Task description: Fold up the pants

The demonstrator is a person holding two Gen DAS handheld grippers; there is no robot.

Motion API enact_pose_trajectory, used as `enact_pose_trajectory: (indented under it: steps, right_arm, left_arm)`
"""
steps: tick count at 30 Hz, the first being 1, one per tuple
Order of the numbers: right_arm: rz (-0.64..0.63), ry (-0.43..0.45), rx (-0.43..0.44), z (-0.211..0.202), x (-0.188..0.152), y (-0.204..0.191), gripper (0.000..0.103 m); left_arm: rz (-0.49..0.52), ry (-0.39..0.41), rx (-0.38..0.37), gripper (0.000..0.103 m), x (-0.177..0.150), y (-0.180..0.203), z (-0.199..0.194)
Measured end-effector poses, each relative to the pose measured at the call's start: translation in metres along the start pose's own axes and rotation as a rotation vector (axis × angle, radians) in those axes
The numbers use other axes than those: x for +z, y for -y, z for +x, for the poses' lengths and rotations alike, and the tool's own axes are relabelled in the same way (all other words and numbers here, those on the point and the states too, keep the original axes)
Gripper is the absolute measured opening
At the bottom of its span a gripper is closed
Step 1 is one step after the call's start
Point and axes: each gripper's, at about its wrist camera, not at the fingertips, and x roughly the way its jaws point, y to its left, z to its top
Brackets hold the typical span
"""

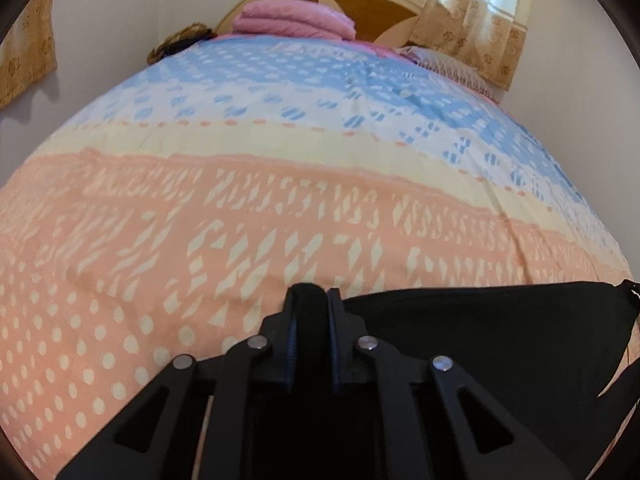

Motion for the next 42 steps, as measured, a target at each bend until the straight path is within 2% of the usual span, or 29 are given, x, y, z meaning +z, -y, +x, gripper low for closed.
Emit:
enact_pose_trajectory:
  steps: [10,22,29,35,42]
  right_arm:
    - [-0.046,0.223,0.045,-0.082,-0.012,-0.010,0.007]
    - [-0.026,0.373,0.089,-0.154,-0.060,0.002,0.003]
    - [-0.029,0.350,0.087,-0.157,-0.082,0.004,0.003]
    - [-0.007,0.396,0.106,-0.175,-0.102,0.010,0.003]
    - [0.026,0.438,0.124,-0.195,-0.139,0.028,0.003]
  left_arm:
    - [-0.033,0.083,-0.038,0.013,0.001,-0.004,-0.030]
    - [-0.063,0.205,-0.140,0.013,-0.009,-0.012,-0.068]
    - [-0.044,0.229,-0.168,0.013,-0.024,-0.011,-0.085]
    - [-0.050,0.282,-0.198,0.013,-0.040,-0.017,-0.105]
    - [-0.042,0.325,-0.240,0.013,-0.077,-0.025,-0.127]
